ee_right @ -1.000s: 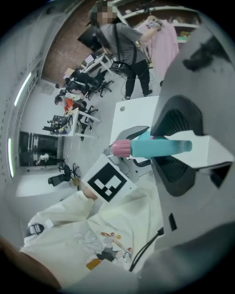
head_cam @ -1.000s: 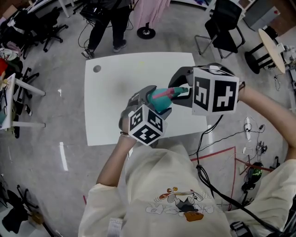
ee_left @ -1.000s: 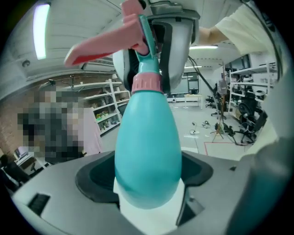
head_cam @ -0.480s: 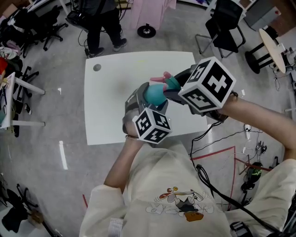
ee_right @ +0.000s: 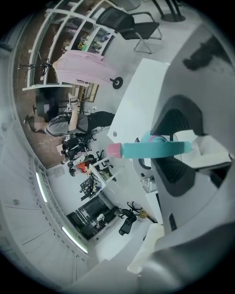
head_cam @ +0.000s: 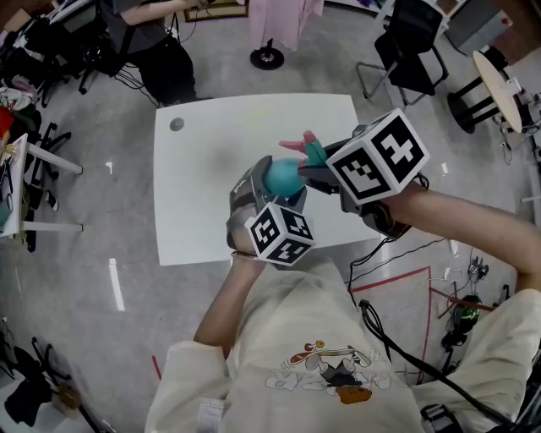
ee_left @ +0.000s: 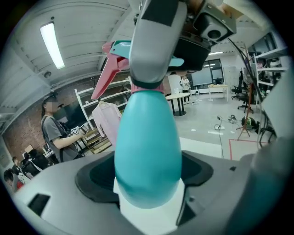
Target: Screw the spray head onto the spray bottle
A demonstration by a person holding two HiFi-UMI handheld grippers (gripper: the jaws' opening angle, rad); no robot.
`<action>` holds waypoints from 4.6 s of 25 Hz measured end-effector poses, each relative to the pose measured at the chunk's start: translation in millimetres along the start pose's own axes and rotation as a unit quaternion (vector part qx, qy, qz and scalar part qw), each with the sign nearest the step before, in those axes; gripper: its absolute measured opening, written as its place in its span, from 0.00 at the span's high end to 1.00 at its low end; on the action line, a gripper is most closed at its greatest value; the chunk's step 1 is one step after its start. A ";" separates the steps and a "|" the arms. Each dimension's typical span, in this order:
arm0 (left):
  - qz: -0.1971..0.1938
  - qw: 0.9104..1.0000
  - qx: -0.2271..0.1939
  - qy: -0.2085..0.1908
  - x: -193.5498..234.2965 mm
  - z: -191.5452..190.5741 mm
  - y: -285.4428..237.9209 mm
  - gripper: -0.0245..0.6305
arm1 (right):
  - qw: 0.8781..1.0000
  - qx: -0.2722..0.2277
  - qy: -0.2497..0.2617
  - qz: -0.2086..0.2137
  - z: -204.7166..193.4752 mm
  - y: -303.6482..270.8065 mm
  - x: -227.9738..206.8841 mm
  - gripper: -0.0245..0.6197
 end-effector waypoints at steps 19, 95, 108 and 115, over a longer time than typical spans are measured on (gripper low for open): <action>-0.417 0.891 -0.172 -0.046 -34.7 -11.5 43.5 0.35 | 0.758 -0.023 0.652 -0.030 -8.7 65.2 61.9 0.68; -0.168 0.952 -0.096 0.239 -55.0 -81.5 -8.7 0.95 | 0.825 0.321 0.461 -0.063 -96.2 -206.4 -142.4 0.76; -0.186 0.950 -0.096 0.231 -61.6 -75.6 -6.7 0.95 | 0.808 0.344 0.473 -0.070 -97.9 -192.9 -136.5 0.71; -0.180 0.951 -0.095 0.232 -56.8 -75.6 -2.9 0.95 | 0.825 0.285 0.484 -0.059 -68.4 -144.5 -105.4 0.69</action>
Point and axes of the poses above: the fingertips, and each gripper's own axes: y backward along the fingers, x to its left, z out of its top, the point moved 1 cm from there along y, backward along the fingers, and after that the axes turned 13 degrees about -y, right-handed, at the moved point
